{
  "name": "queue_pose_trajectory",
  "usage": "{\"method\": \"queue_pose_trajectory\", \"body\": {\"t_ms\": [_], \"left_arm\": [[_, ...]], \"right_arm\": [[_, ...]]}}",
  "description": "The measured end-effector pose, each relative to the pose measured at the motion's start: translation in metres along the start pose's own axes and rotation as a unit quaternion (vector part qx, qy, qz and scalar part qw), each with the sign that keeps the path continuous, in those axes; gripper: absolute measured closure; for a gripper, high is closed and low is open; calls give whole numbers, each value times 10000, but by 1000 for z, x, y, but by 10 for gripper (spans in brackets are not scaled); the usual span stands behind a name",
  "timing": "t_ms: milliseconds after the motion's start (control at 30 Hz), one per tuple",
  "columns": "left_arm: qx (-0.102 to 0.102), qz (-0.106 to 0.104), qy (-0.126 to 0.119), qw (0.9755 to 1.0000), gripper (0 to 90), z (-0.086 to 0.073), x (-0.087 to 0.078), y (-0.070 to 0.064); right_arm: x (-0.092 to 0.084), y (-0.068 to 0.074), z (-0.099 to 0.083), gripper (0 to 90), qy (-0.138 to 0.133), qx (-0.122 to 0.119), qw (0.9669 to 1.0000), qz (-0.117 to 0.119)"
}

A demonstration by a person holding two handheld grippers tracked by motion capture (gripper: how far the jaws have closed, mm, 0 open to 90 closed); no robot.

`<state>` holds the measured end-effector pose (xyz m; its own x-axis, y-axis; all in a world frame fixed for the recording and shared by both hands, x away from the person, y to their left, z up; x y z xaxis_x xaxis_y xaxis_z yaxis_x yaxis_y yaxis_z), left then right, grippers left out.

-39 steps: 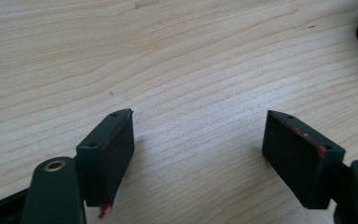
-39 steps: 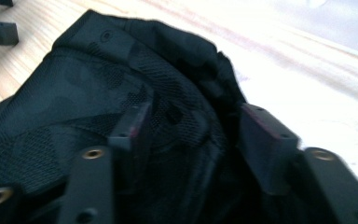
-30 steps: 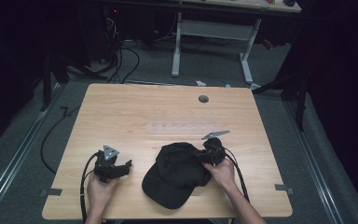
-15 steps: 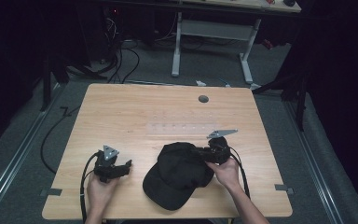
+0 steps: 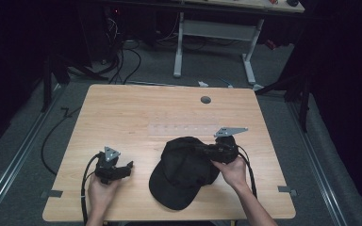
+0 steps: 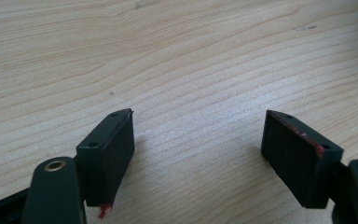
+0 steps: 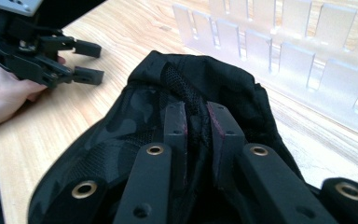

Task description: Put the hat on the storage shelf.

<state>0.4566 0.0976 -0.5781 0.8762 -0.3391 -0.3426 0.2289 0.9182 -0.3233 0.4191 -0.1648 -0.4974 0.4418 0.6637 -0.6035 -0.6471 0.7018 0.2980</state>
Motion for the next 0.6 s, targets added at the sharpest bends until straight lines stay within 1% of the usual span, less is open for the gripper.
{"method": "queue_pose_trajectory", "body": {"t_ms": [167,200,300,333,433,467,500,533,567,600], "left_arm": [[-12,5,-5,10000,258,0,0,0],[-8,5,2,10000,256,0,0,0],[16,-19,40,10000,236,-1,1,-1],[24,-26,46,10000,231,-1,1,-1],[32,-37,61,10000,223,-1,1,-1],[45,-55,156,9999,223,-1,1,-2],[45,-55,156,9999,224,-1,1,-2],[31,-60,323,9995,231,-1,2,-4],[31,-60,323,9995,239,-1,2,-4],[-15,-100,388,9992,242,-1,2,-5]], "right_arm": [[-6,3,4,796,-53,-75,9999,44],[-8,3,6,796,-73,-132,9999,50],[-10,4,8,796,-87,-171,9998,55],[-14,5,11,796,-129,-226,9996,76],[-17,6,14,796,-175,-258,9995,111],[-20,7,16,796,-187,-277,9993,145],[-20,7,16,796,-187,-277,9993,145],[-23,8,18,797,-213,-320,9991,152],[-23,8,18,797,-213,-320,9991,152],[-26,9,21,797,-260,-346,9989,194]]}}
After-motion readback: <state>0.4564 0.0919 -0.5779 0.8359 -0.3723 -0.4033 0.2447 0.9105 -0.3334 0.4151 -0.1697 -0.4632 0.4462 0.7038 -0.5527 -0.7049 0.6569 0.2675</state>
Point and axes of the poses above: each handheld gripper's, and its own axes: x roughly forward along the jaws, z roughly out of its top, y roughly to its left, the point moved 9 cm from there along x, roughly forward along the jaws, and after that the axes turned 5 degrees about x, right-handed, at the moved point
